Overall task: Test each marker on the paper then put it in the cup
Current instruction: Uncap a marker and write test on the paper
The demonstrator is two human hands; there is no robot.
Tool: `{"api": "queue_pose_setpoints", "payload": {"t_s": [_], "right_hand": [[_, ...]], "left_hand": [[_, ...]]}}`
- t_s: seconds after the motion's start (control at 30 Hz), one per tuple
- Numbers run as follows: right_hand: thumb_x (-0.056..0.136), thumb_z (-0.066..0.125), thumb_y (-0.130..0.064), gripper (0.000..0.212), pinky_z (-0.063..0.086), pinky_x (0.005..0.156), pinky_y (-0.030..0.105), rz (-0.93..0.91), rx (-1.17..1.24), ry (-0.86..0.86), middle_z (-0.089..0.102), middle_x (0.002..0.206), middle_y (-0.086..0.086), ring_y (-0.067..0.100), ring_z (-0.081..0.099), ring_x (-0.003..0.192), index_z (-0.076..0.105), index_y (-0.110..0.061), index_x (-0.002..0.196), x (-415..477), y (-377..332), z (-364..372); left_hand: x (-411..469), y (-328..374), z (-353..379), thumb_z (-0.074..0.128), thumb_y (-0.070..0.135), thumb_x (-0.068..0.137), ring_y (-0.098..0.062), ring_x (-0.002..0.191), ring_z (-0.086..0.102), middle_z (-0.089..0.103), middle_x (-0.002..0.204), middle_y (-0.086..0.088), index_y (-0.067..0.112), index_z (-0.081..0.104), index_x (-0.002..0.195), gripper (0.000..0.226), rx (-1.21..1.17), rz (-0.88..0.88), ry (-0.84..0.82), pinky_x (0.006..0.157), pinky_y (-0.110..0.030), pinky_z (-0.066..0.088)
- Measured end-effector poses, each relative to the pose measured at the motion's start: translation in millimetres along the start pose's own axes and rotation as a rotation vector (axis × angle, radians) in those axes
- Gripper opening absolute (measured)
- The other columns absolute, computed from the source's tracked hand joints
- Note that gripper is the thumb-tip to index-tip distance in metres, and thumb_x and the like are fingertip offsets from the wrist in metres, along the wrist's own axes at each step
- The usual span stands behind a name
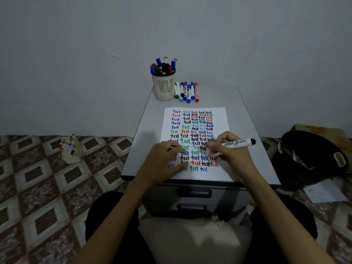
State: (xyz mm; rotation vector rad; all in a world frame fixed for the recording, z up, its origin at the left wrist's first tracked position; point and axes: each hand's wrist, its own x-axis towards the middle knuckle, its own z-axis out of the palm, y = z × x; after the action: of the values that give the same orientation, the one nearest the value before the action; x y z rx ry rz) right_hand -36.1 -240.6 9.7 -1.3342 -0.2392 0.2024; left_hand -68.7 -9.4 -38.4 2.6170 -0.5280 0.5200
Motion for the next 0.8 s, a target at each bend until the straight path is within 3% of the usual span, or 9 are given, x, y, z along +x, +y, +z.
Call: {"api": "queue_pose_setpoints", "payload": {"t_s": [0.1, 0.2, 0.27, 0.57, 0.63, 0.73, 0.8], "right_hand": [[0.079, 0.071, 0.006, 0.024, 0.04, 0.038, 0.022, -0.037, -0.117, 0.062, 0.052, 0.046, 0.011, 0.017, 0.048, 0.035, 0.048, 0.001, 0.072, -8.0, 5.8, -0.6], [0.079, 0.071, 0.007, 0.031, 0.048, 0.047, 0.034, -0.095, -0.281, 0.185, 0.047, 0.052, 0.013, 0.023, 0.05, 0.043, 0.045, -0.002, 0.064, -9.8, 12.9, -0.2], [0.079, 0.069, 0.008, 0.035, 0.047, 0.054, 0.041, -0.105, -0.335, 0.2, 0.048, 0.057, 0.014, 0.028, 0.051, 0.054, 0.043, -0.006, 0.06, -10.2, 18.4, -2.1], [0.072, 0.066, 0.014, 0.033, 0.04, 0.048, 0.021, -0.132, -0.444, 0.185, 0.05, 0.059, 0.018, 0.018, 0.047, 0.056, 0.043, -0.005, 0.058, -9.7, 22.8, 0.4], [0.072, 0.066, 0.014, 0.033, 0.04, 0.049, 0.02, -0.133, -0.449, 0.171, 0.05, 0.06, 0.021, 0.017, 0.047, 0.056, 0.043, -0.005, 0.058, -9.8, 22.8, 1.5], [0.072, 0.067, 0.013, 0.035, 0.041, 0.05, 0.022, -0.124, -0.458, 0.155, 0.049, 0.057, 0.008, 0.011, 0.047, 0.054, 0.043, -0.008, 0.058, -8.9, 25.1, 2.6], [0.072, 0.066, 0.013, 0.038, 0.045, 0.054, 0.029, -0.125, -0.463, 0.151, 0.05, 0.059, 0.011, 0.02, 0.05, 0.058, 0.042, -0.011, 0.057, -8.0, 27.6, 2.4]], "left_hand": [[0.4, -0.3, 0.7, 0.05, 0.059, 0.084, -0.009, 0.113, 0.048, 0.055, 0.12, 0.007, 0.025, 0.059, 0.116, 0.048, -0.001, -0.015, 0.0, 0.097, -0.026, 0.033], [-0.1, -0.8, 2.2, 0.05, 0.06, 0.084, -0.009, 0.113, 0.048, 0.055, 0.12, 0.007, 0.026, 0.059, 0.116, 0.047, -0.014, -0.021, 0.0, 0.097, -0.026, 0.034], [-0.2, -1.6, 2.7, 0.051, 0.059, 0.084, -0.01, 0.112, 0.048, 0.056, 0.119, 0.007, 0.025, 0.06, 0.115, 0.047, -0.015, -0.016, 0.01, 0.097, -0.027, 0.035], [-0.4, -1.5, 3.8, 0.052, 0.059, 0.084, -0.009, 0.112, 0.048, 0.056, 0.119, 0.007, 0.025, 0.06, 0.114, 0.046, -0.013, -0.017, 0.027, 0.097, -0.029, 0.037], [-0.6, -1.7, 4.0, 0.053, 0.058, 0.084, -0.01, 0.112, 0.049, 0.056, 0.119, 0.008, 0.025, 0.06, 0.114, 0.045, -0.009, -0.014, 0.029, 0.096, -0.029, 0.038], [-0.9, -1.8, 4.3, 0.053, 0.058, 0.084, -0.009, 0.112, 0.048, 0.055, 0.119, 0.008, 0.026, 0.06, 0.114, 0.045, 0.0, -0.017, 0.028, 0.096, -0.027, 0.037], [-1.0, -1.5, 4.1, 0.053, 0.058, 0.084, -0.008, 0.112, 0.047, 0.055, 0.118, 0.008, 0.025, 0.06, 0.114, 0.045, 0.01, -0.015, 0.03, 0.096, -0.026, 0.036]]}}
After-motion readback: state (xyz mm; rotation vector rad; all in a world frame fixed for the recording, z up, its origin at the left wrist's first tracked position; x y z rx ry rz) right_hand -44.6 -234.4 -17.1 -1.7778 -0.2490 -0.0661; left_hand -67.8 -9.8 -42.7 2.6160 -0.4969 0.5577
